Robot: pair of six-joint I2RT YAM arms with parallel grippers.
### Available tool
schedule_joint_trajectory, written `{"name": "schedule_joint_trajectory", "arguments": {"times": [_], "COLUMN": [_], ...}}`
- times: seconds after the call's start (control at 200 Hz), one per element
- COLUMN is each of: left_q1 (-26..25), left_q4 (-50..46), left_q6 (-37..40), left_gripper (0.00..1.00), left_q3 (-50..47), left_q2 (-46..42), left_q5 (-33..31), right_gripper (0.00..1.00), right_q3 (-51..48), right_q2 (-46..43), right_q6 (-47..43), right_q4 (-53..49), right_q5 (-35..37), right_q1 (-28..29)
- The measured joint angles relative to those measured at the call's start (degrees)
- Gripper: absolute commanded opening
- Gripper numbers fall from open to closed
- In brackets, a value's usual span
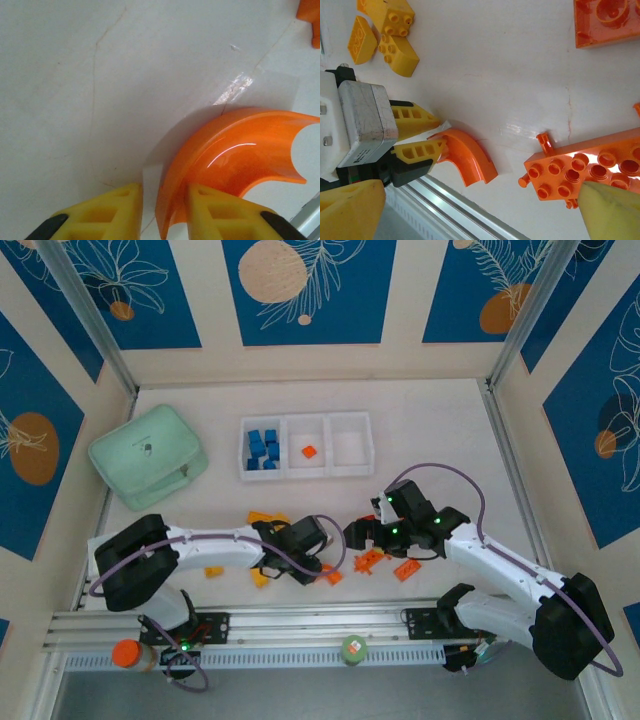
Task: Sort the legos into containers by color
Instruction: Pick up the lego from the middle-left of the table, then place the lego in the container.
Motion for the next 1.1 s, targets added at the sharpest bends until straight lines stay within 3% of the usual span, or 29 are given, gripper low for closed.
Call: {"name": "schedule_joint_trajectory", "arguments": {"times": [0.435,0.8,0.955,1.1], "left_q1": [0.0,0.5,2.9,8.3], "left_q4": [-0.6,-5.2,-8.5,-10.9], "left_q6": [-0.8,-3.3,-5.1,-6.8], "left_gripper": [0.07,0.04,0.03,0.02], "left_q3": [-0.1,0.7,3.4,8.8], "left_q2": [-2.3,-8.8,-11.1,-11.4], "left_q5": [-0.8,-3.5,-5.0,-6.2], "right_gripper": [0.99,0.99,0.99,0.99], "right_q3": [0.0,1.2,3.4,5.4], "right_q2": [0.4,0.3,-0.5,-0.5], "right_q6": [0.0,-0.6,-1.0,-1.6], "right_q4": [0.0,-0.4,-0.4,-0.1], "right_q5": [0.5,-1.0,-2.3,-3.3], "right_q1": [0.0,-2.9,-5.2,-7.5]}}
